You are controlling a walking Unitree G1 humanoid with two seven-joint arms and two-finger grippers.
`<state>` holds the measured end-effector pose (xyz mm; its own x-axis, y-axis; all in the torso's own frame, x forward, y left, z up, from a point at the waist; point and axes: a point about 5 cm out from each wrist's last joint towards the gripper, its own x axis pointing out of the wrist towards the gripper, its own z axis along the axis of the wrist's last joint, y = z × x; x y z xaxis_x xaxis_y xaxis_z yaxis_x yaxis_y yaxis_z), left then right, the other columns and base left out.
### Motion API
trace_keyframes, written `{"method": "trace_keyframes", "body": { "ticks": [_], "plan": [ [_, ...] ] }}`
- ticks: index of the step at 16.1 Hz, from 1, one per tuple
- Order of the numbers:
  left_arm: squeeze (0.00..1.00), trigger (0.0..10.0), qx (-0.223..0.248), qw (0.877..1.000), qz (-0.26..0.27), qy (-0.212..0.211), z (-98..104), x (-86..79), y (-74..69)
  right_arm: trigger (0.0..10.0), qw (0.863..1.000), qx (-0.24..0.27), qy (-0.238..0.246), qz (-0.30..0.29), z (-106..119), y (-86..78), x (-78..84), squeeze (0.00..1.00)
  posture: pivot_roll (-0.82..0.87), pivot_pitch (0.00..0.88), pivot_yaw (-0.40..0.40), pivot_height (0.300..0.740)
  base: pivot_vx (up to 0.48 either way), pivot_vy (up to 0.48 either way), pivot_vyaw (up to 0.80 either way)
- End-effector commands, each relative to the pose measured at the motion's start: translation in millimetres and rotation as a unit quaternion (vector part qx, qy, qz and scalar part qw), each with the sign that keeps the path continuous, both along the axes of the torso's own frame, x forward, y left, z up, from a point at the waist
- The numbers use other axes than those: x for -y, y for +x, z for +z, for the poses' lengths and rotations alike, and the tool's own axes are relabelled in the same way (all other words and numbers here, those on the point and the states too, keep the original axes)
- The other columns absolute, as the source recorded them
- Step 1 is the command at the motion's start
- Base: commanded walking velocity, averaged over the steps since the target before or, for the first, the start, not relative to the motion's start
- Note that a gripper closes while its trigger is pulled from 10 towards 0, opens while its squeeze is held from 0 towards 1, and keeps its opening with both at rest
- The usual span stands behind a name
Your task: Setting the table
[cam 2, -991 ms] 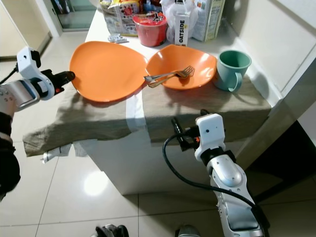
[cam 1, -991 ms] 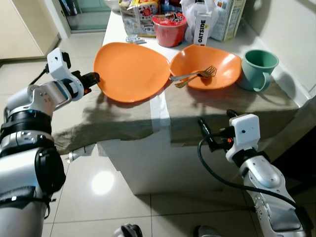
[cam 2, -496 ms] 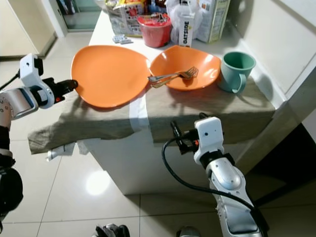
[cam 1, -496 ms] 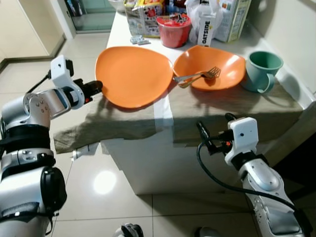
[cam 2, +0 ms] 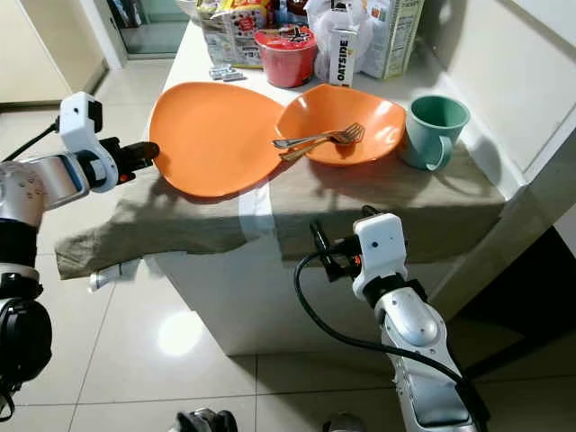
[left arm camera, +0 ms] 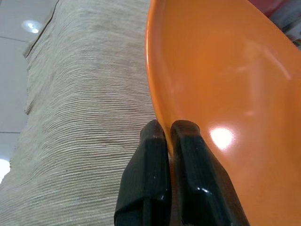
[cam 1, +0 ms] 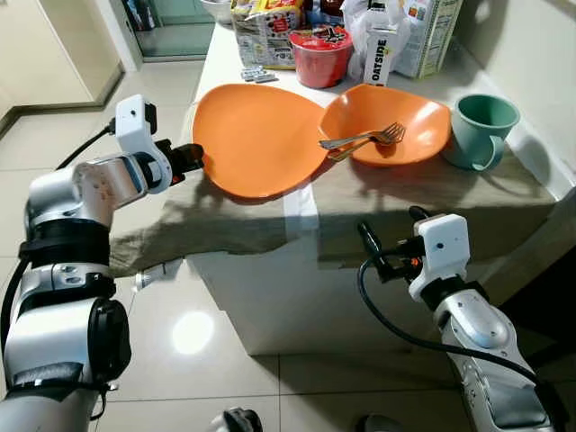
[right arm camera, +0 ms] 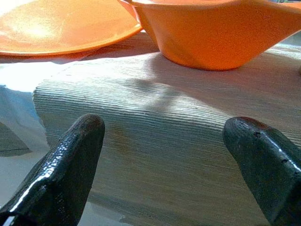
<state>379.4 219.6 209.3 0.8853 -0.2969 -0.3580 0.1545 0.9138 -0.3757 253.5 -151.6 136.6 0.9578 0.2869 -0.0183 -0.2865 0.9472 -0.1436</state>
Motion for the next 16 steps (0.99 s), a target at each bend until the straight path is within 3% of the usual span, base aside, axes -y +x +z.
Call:
{"method": "trace_keyframes", "body": {
  "ticks": [1,4,5,6,12,16],
  "plan": [
    [0.00,10.0,-0.059,0.997,0.000,0.043,-25,2.0,-2.6,10.0,1.000,0.004,-0.001,0.006,2,-0.8,-2.8,0.00,-0.24,0.079,0.096,0.740,0.000,0.000,0.00],
    [0.00,10.0,-0.073,0.995,0.021,0.072,-34,-7.6,-1.6,10.0,1.000,0.004,-0.001,0.006,2,-1.4,-3.1,0.00,-0.24,0.084,0.099,0.740,0.000,0.000,0.00],
    [0.75,10.0,-0.072,0.994,0.030,0.078,-36,-11.2,-1.3,10.0,1.000,0.003,-0.001,0.005,2,-1.8,-2.9,0.00,-0.24,0.085,0.100,0.740,0.000,0.000,0.00],
    [1.00,10.0,-0.072,0.993,0.039,0.086,-37,-14.6,-0.6,10.0,1.000,0.003,-0.001,0.004,3,-2.0,-2.6,0.00,-0.24,0.086,0.099,0.740,0.000,0.000,0.00],
    [1.00,10.0,-0.070,0.991,0.063,0.097,-38,-24.4,1.9,10.0,1.000,0.002,-0.001,0.003,3,-2.7,-1.9,0.00,-0.24,0.090,0.099,0.740,0.000,0.000,0.00],
    [1.00,10.0,-0.020,0.989,0.084,0.119,-20,-29.3,10.7,10.0,1.000,0.011,0.007,0.009,9,-2.2,-0.7,0.00,-0.25,0.094,0.097,0.740,0.000,0.000,0.00]
  ]
}}
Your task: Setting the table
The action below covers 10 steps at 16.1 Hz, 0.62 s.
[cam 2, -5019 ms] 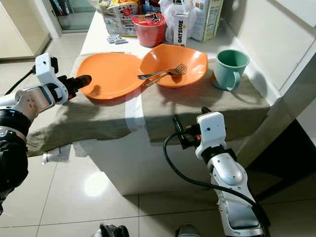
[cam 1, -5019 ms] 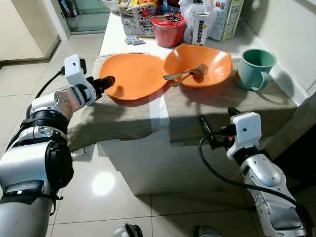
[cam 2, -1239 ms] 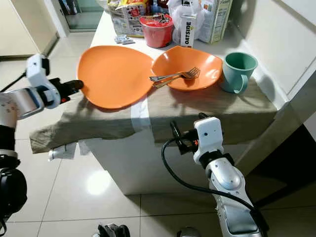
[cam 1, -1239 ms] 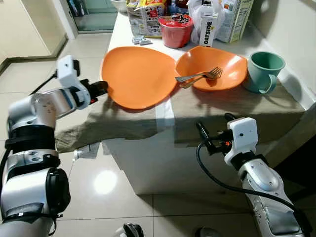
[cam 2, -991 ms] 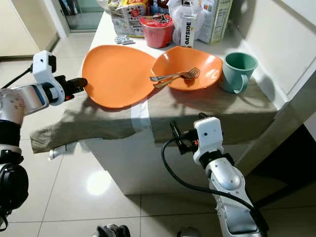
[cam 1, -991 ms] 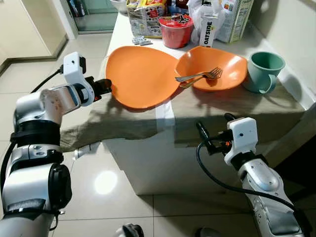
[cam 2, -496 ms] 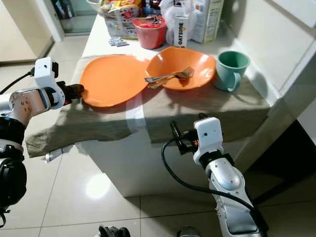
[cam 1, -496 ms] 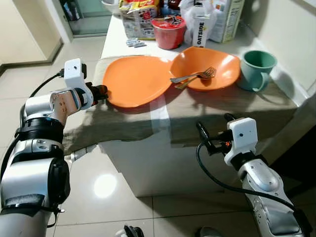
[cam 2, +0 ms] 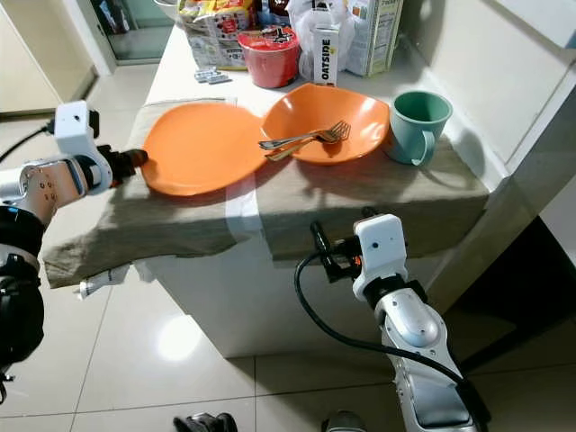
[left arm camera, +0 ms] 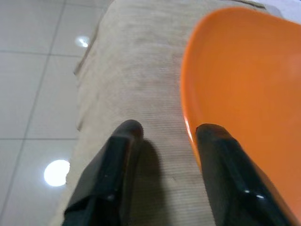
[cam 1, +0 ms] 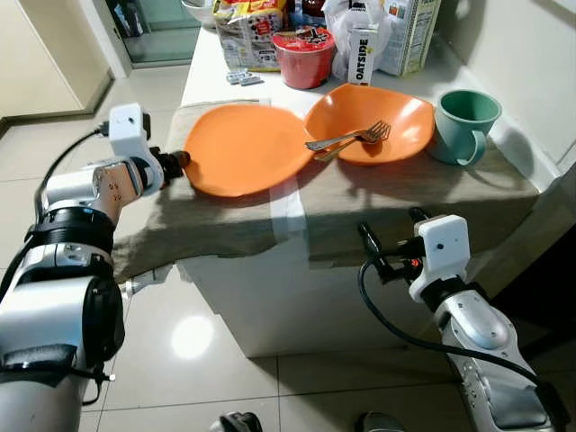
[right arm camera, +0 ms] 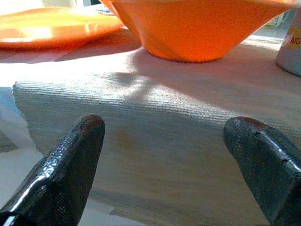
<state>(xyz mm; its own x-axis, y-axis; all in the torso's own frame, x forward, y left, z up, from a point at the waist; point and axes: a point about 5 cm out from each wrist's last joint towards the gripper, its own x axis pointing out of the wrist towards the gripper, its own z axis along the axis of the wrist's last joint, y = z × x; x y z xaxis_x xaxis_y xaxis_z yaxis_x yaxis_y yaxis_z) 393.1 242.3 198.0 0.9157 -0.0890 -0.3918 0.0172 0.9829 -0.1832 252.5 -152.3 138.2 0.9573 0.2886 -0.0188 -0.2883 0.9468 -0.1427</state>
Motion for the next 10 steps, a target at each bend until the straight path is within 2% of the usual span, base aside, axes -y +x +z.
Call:
{"method": "trace_keyframes", "body": {
  "ticks": [1,3,4,8,10],
  "plan": [
    [1.00,10.0,-0.013,1.000,0.014,0.025,-5,-7.1,-1.4,10.0,1.000,0.012,0.010,0.006,10,0.3,0.6,0.00,-0.25,0.095,0.096,0.740,0.000,0.000,0.00],
    [1.00,10.0,0.006,1.000,0.009,0.020,2,-4.9,1.7,10.0,1.000,0.016,0.009,0.003,13,2.3,3.7,0.00,-0.25,0.094,0.095,0.740,0.000,0.000,0.00],
    [0.00,10.0,0.010,1.000,0.006,0.019,4,-3.8,2.7,10.0,1.000,0.016,0.009,0.003,13,2.3,3.8,0.00,-0.25,0.094,0.094,0.740,0.000,0.000,0.00],
    [0.00,10.0,0.046,0.999,0.001,0.010,19,-1.0,7.6,10.0,1.000,0.012,0.011,0.008,11,1.4,0.7,0.00,-0.25,0.095,0.093,0.740,0.000,0.000,0.00],
    [0.00,10.0,0.093,0.995,-0.028,0.016,47,14.6,13.6,10.0,1.000,0.009,0.012,0.008,10,0.9,0.7,0.00,-0.25,0.097,0.093,0.740,0.000,0.000,0.00]
  ]
}}
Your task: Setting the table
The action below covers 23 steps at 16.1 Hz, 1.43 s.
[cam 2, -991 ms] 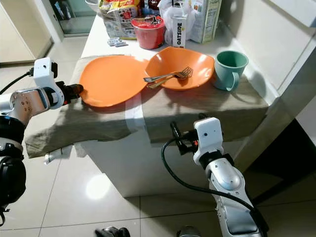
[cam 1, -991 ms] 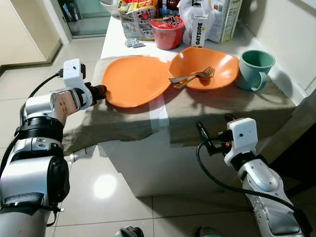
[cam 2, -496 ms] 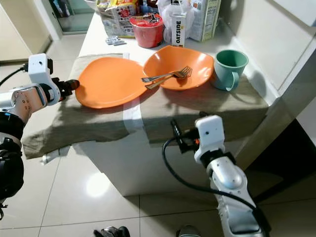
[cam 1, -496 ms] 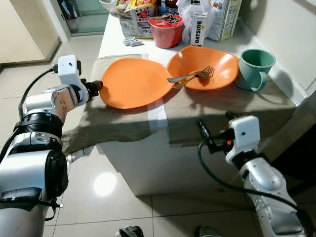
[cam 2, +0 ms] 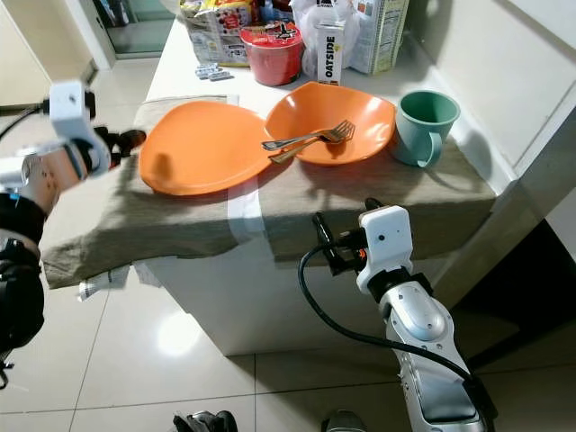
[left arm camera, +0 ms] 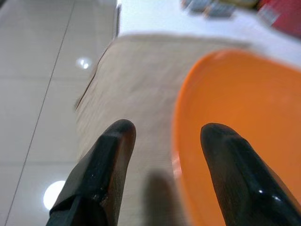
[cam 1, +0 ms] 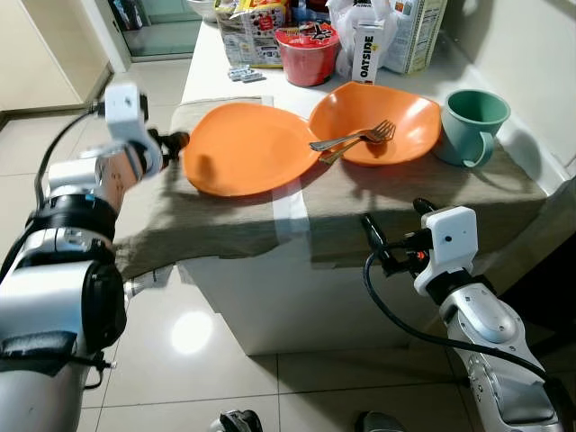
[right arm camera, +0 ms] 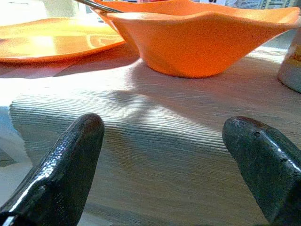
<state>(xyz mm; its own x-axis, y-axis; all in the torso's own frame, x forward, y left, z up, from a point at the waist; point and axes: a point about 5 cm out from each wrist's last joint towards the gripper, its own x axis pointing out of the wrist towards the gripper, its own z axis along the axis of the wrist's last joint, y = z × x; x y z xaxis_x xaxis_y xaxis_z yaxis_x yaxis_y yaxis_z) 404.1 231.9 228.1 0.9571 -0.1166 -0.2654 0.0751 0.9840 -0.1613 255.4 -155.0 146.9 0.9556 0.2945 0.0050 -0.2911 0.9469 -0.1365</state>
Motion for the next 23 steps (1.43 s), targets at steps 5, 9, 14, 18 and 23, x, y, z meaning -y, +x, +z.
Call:
{"method": "trace_keyframes", "body": {
  "ticks": [5,9,14,18,23],
  "plan": [
    [0.00,10.0,0.057,0.991,-0.114,0.028,32,44.9,1.5,10.0,1.000,-0.006,0.005,0.008,-1,-2.7,-3.7,0.00,-0.24,0.104,0.089,0.740,0.000,0.000,0.00],
    [0.00,10.0,-0.009,0.990,-0.139,0.020,5,52.1,-1.6,10.0,1.000,-0.007,0.005,0.008,-1,-2.8,-4.5,0.00,-0.25,0.105,0.093,0.740,0.000,0.000,0.00],
    [0.00,10.0,-0.044,0.983,-0.177,0.026,-6,63.0,-7.0,10.0,1.000,-0.010,0.004,0.007,-2,-3.2,-3.9,0.00,-0.24,0.109,0.092,0.740,0.000,0.000,0.00],
    [0.00,10.0,-0.072,0.977,-0.190,0.063,-17,61.9,-8.2,10.0,1.000,-0.012,0.004,0.008,-3,-3.3,-4.5,0.00,-0.24,0.112,0.095,0.740,0.000,0.000,0.00],
    [0.00,10.0,-0.084,0.966,-0.216,0.111,-14,64.6,-6.9,10.0,1.000,-0.015,0.001,0.012,-3,-3.0,-5.7,0.00,-0.23,0.118,0.093,0.740,0.000,0.000,0.00]
  ]
}}
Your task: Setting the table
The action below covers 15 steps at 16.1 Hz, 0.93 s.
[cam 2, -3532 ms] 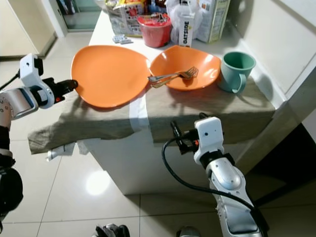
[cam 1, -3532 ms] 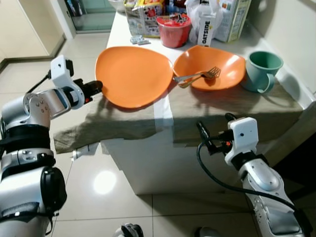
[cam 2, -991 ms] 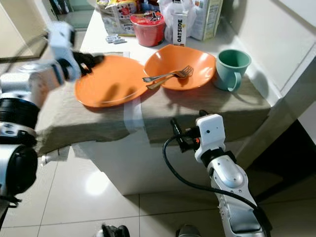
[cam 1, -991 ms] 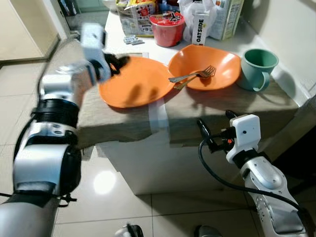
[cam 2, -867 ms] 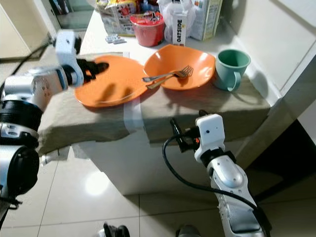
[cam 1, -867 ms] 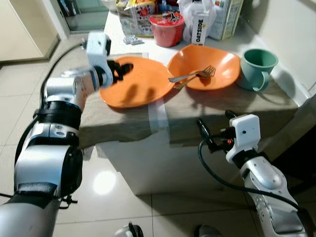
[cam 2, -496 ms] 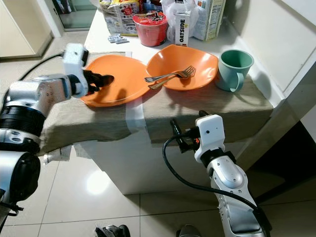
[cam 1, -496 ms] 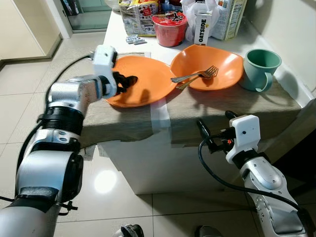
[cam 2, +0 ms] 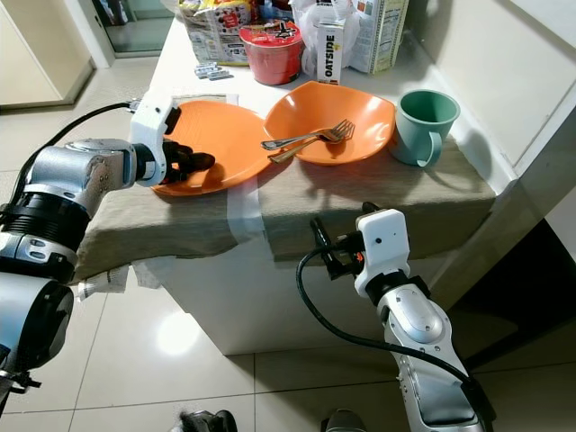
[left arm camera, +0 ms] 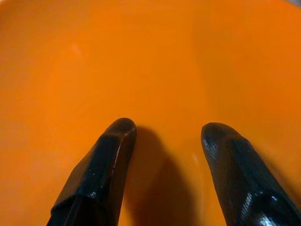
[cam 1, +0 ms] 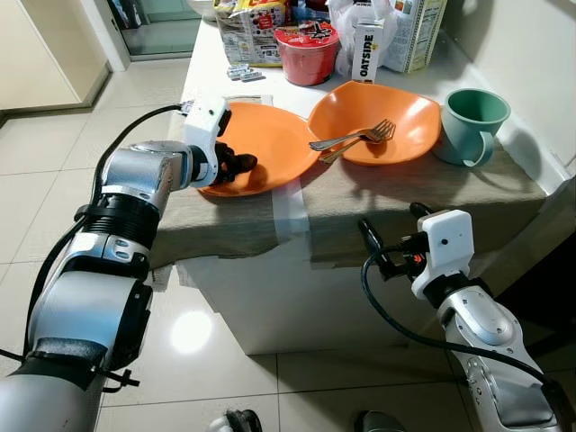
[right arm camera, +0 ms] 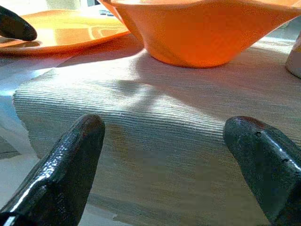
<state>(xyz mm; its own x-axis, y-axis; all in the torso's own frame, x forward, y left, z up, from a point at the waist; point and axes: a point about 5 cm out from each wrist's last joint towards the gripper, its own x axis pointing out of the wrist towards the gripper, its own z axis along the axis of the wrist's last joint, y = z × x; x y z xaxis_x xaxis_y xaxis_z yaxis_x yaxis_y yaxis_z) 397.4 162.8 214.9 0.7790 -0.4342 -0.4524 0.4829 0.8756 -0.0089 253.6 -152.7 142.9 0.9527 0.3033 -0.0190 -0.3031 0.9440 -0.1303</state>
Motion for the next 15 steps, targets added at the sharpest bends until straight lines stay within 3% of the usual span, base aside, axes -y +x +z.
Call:
{"method": "trace_keyframes", "body": {
  "ticks": [1,15],
  "plan": [
    [0.00,10.0,-0.008,1.000,0.004,0.017,1,-6.3,0.5,10.0,1.000,-0.003,0.002,0.008,0,-1.5,-4.0,0.00,-0.23,0.119,0.094,0.740,0.000,0.000,0.00],
    [0.00,10.0,-0.007,0.997,0.045,0.068,10,-49.3,-0.2,10.0,1.000,-0.008,0.001,0.010,-2,-1.7,-4.2,0.00,-0.22,0.111,0.094,0.740,0.000,0.000,0.00]
  ]
}}
